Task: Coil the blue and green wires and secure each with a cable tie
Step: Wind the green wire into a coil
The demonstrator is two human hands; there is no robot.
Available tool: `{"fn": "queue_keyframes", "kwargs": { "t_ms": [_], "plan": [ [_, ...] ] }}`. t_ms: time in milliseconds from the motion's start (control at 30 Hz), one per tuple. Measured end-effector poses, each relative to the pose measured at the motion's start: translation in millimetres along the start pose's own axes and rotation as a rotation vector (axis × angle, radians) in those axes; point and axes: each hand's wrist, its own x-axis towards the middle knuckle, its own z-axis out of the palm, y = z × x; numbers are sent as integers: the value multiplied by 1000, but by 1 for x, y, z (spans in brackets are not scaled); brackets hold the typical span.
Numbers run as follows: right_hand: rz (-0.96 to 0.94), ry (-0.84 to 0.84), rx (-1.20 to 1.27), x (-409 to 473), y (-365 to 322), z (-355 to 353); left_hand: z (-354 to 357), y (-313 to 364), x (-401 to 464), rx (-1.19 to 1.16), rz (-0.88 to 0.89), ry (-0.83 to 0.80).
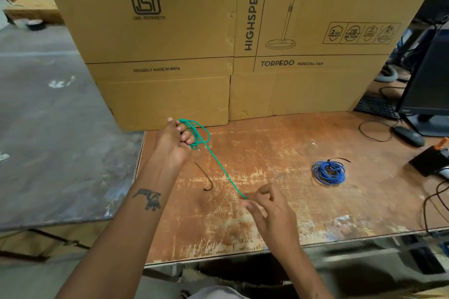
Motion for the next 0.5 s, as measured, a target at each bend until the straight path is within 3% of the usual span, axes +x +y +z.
{"fn": "queue_keyframes", "kwargs": {
  "t_ms": [100, 300, 400, 500],
  "plan": [
    [13, 127, 70, 3, -8, 4, -3, -12, -6, 82, 31, -3],
    [521, 81, 744, 26, -15, -6, 6, -16, -40, 240, 326, -105],
    [798, -35, 1179, 35, -23, -12, 16, -18, -61, 362, 458, -158],
    [903, -62, 1293, 39, -32, -10, 18, -26, -70, 369, 440, -173]
  ]
}}
